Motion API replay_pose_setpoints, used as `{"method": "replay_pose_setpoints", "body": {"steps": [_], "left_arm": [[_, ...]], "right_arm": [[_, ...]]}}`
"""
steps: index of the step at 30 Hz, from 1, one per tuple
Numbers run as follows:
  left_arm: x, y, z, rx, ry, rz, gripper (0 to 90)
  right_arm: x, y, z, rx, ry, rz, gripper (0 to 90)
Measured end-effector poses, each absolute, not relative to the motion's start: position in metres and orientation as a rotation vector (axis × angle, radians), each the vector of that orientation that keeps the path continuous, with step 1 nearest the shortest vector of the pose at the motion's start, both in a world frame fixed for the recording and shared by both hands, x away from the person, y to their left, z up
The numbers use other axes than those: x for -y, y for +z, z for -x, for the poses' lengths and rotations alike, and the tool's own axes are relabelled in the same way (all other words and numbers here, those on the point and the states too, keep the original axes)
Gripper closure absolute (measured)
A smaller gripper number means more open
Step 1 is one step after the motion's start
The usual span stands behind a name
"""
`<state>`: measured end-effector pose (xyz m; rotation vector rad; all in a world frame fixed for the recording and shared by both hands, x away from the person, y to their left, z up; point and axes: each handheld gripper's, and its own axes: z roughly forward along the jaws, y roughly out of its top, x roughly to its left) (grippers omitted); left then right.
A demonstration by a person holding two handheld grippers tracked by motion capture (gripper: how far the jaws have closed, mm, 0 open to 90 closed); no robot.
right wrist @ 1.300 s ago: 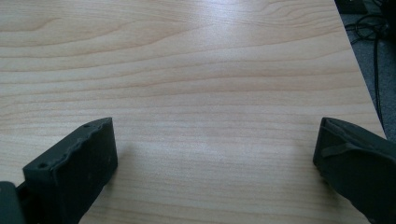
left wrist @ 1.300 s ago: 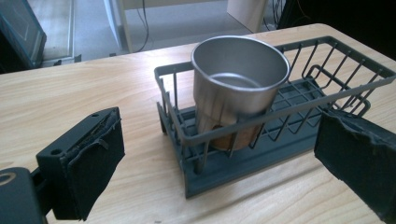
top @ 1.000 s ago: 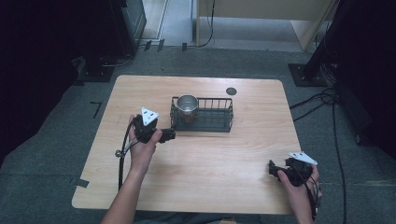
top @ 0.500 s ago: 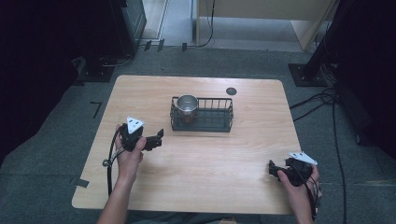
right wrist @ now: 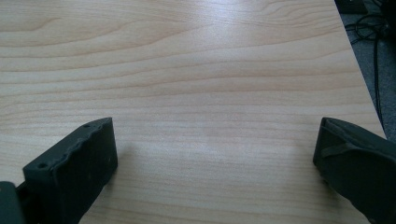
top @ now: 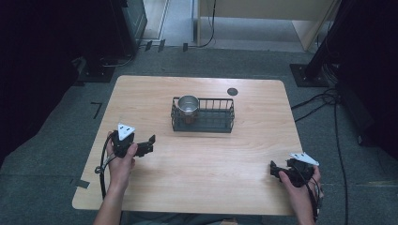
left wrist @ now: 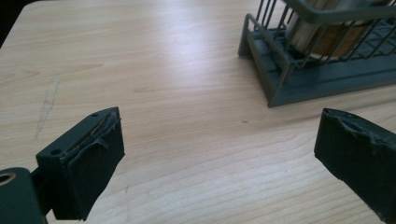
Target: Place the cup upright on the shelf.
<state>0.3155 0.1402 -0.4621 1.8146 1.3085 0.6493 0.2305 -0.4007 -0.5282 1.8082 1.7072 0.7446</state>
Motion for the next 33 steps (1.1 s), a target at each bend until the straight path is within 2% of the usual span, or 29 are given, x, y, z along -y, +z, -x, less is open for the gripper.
{"method": "replay_pose_setpoints", "body": {"steps": [33], "left_arm": [[-0.231, -0.509, -0.282, -1.519, 0.647, -1.836, 2.2]], "right_arm": [[0.401, -0.528, -0.230, -1.707, 0.745, -1.809, 0.0]]}}
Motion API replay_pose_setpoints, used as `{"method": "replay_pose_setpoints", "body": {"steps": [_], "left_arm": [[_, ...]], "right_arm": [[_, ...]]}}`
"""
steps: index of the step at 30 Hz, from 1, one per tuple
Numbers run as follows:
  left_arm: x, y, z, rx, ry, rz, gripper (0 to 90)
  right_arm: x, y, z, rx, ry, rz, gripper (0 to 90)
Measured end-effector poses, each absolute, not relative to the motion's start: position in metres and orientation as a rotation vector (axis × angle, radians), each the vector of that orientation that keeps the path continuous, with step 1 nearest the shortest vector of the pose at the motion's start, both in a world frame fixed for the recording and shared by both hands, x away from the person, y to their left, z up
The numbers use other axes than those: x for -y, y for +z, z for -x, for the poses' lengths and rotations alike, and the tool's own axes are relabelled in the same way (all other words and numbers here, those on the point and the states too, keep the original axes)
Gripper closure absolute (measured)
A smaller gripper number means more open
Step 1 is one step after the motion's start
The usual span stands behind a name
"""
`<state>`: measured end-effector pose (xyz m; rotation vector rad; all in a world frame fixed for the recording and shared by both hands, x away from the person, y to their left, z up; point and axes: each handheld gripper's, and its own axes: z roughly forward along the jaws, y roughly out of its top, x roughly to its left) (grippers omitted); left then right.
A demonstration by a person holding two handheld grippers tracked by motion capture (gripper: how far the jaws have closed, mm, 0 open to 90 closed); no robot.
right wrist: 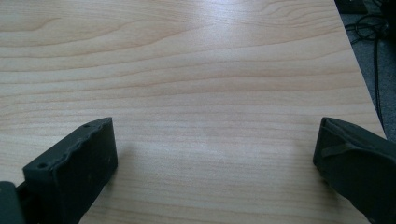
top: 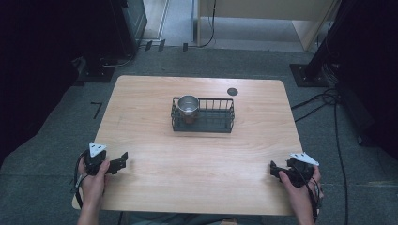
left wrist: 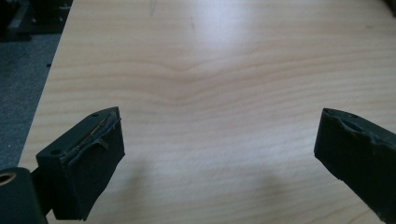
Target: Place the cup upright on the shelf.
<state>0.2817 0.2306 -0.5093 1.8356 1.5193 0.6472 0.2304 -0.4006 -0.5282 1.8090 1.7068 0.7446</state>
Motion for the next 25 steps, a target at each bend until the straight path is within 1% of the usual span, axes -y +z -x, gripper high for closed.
{"method": "replay_pose_setpoints", "body": {"steps": [8, 11, 15, 25], "left_arm": [[-0.250, -0.516, -0.270, -1.565, 0.634, -1.852, 2.2], [-0.254, -0.517, -0.267, -1.565, 0.628, -1.893, 2.2], [-0.256, -0.518, -0.264, -1.559, 0.639, -1.927, 2.2], [-0.257, -0.518, -0.258, -1.581, 0.650, -1.918, 2.1]], "right_arm": [[0.401, -0.528, -0.230, -1.707, 0.744, -1.809, 0.0], [0.401, -0.528, -0.230, -1.707, 0.745, -1.808, 0.0], [0.401, -0.528, -0.230, -1.707, 0.745, -1.809, 0.0], [0.401, -0.528, -0.230, -1.708, 0.744, -1.808, 0.0]]}}
